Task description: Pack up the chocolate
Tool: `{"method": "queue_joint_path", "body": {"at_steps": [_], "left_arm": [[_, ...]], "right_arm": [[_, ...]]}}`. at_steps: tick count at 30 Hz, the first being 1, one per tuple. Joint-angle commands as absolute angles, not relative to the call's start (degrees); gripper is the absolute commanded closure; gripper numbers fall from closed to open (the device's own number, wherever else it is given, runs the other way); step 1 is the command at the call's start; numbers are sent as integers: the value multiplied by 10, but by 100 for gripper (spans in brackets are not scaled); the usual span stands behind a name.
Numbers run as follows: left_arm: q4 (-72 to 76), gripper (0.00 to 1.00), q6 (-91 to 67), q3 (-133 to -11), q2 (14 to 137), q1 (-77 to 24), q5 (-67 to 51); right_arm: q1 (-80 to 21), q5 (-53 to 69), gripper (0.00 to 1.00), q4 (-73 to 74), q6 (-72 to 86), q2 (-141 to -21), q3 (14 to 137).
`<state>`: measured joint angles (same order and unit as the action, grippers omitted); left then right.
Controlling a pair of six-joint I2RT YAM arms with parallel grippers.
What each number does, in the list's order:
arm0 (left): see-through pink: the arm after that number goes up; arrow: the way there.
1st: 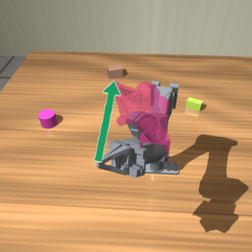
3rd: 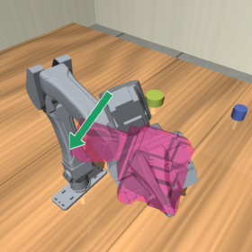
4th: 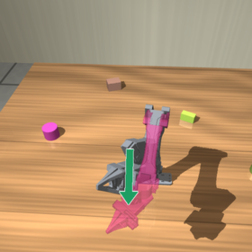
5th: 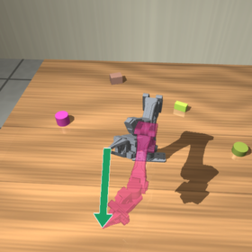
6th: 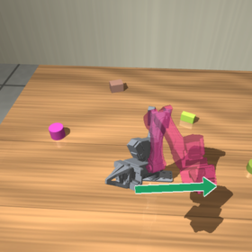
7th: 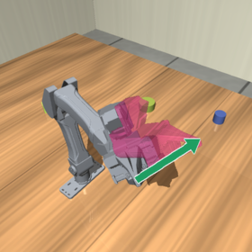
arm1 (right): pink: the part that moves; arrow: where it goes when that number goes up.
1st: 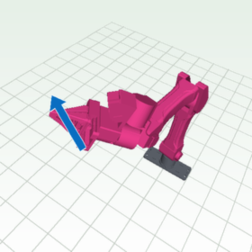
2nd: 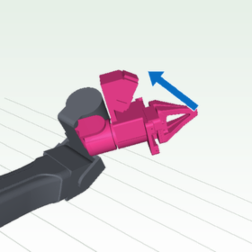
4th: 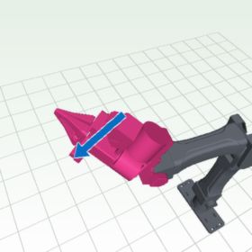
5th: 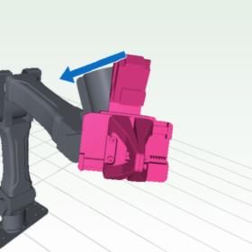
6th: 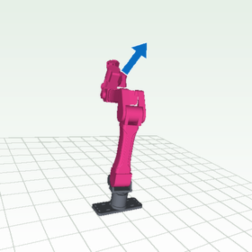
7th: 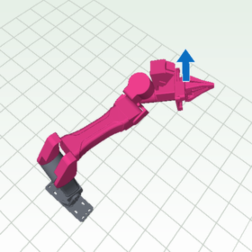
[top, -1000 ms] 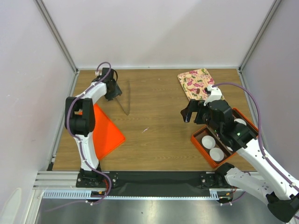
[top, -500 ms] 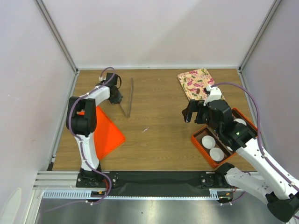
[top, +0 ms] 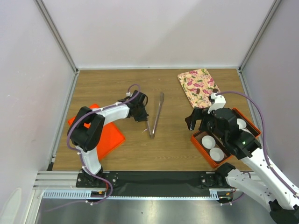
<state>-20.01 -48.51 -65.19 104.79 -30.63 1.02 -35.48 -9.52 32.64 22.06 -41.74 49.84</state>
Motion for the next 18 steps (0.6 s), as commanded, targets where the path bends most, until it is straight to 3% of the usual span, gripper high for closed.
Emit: {"method": "queue_joint_path", "body": {"at_steps": [1, 4, 5, 11, 16, 17, 18], "left_arm": [[-174, 100, -553, -650, 1024, -333, -9], [-192, 94, -557, -670, 1029, -358, -2], [-198, 84, -556, -676, 1030, -362, -1], [-214, 50, -548, -686, 1015, -369, -9], [-228, 34, -528, -692, 955, -366, -1], [-232, 24, -515, -693, 940, -364, 16], [-233, 20, -507, -696, 912, -355, 18]], "right_arm": [[-353, -85, 0, 337, 227, -404, 489], [-353, -94, 0, 356, 234, -410, 488], [-353, -95, 0, 358, 237, -413, 487], [-354, -96, 0, 354, 272, -448, 479], [-359, -141, 2, 348, 325, -500, 488], [-362, -152, 2, 349, 351, -528, 492], [-373, -178, 2, 349, 361, -543, 502]]}}
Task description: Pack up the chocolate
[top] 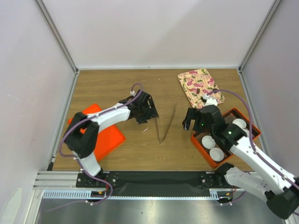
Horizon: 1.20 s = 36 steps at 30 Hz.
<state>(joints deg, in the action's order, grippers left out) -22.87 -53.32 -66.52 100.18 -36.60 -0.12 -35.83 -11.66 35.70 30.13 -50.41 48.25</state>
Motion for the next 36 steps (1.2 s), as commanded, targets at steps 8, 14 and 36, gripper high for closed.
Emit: {"method": "queue_joint_path", "body": {"at_steps": [8, 14, 36], "left_arm": [[-250, 0, -420, -641, 730, -283, 39], [-238, 0, -360, -545, 580, -258, 44], [-258, 0, -297, -447, 376, -258, 113]], "right_arm": [[-431, -246, 0, 299, 449, -702, 555], [-454, -229, 0, 229, 468, -826, 599], [-506, -294, 1, 148, 481, -1020, 634]]}}
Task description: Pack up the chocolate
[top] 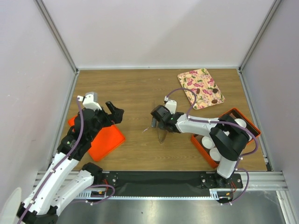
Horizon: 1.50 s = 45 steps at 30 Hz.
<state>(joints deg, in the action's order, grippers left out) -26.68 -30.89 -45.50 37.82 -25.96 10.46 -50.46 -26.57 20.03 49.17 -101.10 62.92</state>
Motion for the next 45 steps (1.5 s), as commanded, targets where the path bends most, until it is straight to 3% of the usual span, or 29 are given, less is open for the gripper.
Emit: {"method": "queue_joint_path", "body": {"at_steps": [1, 29, 34, 45], "left_arm": [[-257, 0, -298, -446, 376, -258, 113], [-243, 0, -310, -444, 381, -258, 97], [-245, 0, -308, -445, 378, -258, 98], [-243, 0, -293, -460, 384, -258, 99]], "right_arm": [[-506, -295, 1, 142, 474, -1021, 628], [-499, -352, 7, 98, 442, -1094, 619], [-501, -357, 19, 133, 414, -1082, 639], [-464, -143, 27, 344, 234, -898, 759]]}}
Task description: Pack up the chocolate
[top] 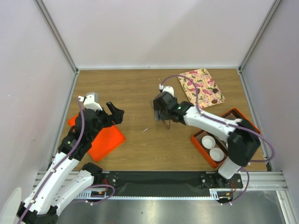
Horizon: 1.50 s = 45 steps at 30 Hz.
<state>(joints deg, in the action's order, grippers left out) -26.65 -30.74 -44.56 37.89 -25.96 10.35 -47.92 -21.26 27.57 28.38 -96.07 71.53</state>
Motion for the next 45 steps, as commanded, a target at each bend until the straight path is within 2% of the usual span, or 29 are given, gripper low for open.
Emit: {"method": "queue_joint_path", "body": {"at_steps": [1, 13, 18, 25, 27, 45], "left_arm": [[-242, 0, -294, -461, 389, -258, 93], [-242, 0, -265, -462, 435, -258, 20], [-238, 0, -242, -463, 460, -258, -61], [-246, 0, -232, -466, 474, -258, -80], [-249, 0, -228, -465, 475, -258, -79], [-243, 0, -226, -460, 474, -258, -84]], "right_arm": [[-456, -132, 27, 366, 232, -891, 769], [-399, -73, 36, 452, 193, -827, 806], [-272, -43, 39, 446, 181, -815, 806], [-177, -83, 42, 500, 165, -865, 844], [-166, -90, 44, 505, 162, -868, 841], [-111, -49, 48, 440, 144, -874, 761]]}}
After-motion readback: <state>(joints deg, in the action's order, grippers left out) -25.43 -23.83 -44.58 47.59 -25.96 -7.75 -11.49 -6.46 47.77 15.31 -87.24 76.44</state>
